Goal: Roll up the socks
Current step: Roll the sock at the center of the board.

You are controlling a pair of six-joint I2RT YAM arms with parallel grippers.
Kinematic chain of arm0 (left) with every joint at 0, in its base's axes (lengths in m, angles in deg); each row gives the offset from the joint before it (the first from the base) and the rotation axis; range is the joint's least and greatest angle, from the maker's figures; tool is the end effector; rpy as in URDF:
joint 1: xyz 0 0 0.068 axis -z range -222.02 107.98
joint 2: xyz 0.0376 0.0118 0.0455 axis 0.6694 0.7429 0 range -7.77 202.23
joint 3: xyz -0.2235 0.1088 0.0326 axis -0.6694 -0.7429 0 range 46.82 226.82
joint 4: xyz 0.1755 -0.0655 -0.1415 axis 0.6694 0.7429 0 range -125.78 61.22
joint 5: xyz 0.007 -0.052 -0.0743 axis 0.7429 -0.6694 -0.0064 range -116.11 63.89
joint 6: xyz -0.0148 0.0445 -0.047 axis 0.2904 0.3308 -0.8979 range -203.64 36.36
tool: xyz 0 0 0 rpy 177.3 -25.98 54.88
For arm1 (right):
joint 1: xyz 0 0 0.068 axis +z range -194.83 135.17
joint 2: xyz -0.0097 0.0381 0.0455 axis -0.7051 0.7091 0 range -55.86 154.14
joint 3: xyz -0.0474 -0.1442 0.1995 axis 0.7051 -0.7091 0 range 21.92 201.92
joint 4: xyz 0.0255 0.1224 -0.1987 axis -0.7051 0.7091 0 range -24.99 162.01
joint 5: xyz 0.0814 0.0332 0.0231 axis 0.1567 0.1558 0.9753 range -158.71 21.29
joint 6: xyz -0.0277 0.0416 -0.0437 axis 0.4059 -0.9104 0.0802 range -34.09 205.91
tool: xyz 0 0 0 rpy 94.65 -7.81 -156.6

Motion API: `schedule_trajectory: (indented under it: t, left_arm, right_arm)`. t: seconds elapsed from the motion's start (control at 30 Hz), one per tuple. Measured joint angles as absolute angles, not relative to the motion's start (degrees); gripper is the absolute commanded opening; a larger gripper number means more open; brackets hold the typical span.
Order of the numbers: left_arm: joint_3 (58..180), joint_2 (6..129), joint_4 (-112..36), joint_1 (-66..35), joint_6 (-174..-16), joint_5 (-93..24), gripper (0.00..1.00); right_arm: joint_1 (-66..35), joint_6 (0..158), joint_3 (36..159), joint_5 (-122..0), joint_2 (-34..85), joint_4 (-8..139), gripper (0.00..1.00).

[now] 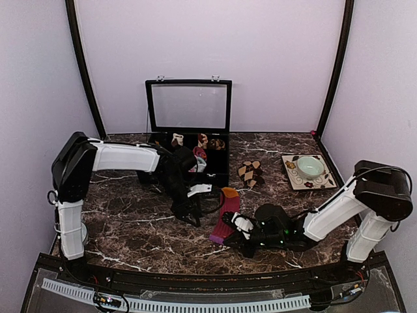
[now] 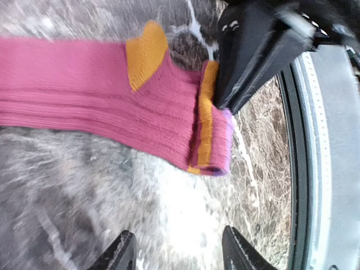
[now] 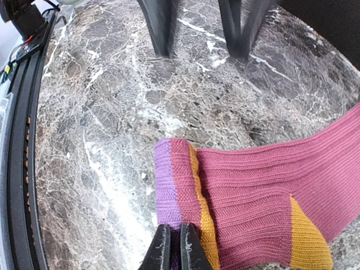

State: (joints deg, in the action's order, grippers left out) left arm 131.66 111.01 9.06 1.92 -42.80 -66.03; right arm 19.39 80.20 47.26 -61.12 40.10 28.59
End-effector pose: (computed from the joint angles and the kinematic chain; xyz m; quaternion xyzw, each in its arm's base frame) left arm 0.2439 -0.2820 0.1416 0.6553 0.6684 -0.3421 0.0827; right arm 0.1145 0.2531 0.0982 -0.4580 0.7542 0.3155 0.3491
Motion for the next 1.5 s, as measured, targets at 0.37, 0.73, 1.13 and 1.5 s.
schedule_trajectory:
  t: [0.37,0.73,1.13,1.5]
  left_arm:
    - [121.12,96.85,-1.72,4.2,-38.63,-65.03,0.48]
    - [120.55,101.94,-4.82,12.41,-29.97,-61.92,0.44]
    - [121.16,105.4,-10.76,13.42,-26.34,-56.68,0.41]
    - [121.75,106.45,-12.86,13.92,-25.75,-55.1,0.37]
  right_arm:
    - [12.51,67.48,51.72,-48.22,43.46,32.78,0.0]
    - [7.28,51.54,49.69,-38.56,45.1,28.61,0.0]
    - [5.51,46.73,49.23,-35.46,45.93,27.54,0.0]
    - [4.77,46.17,49.23,-34.28,46.2,27.45,0.0]
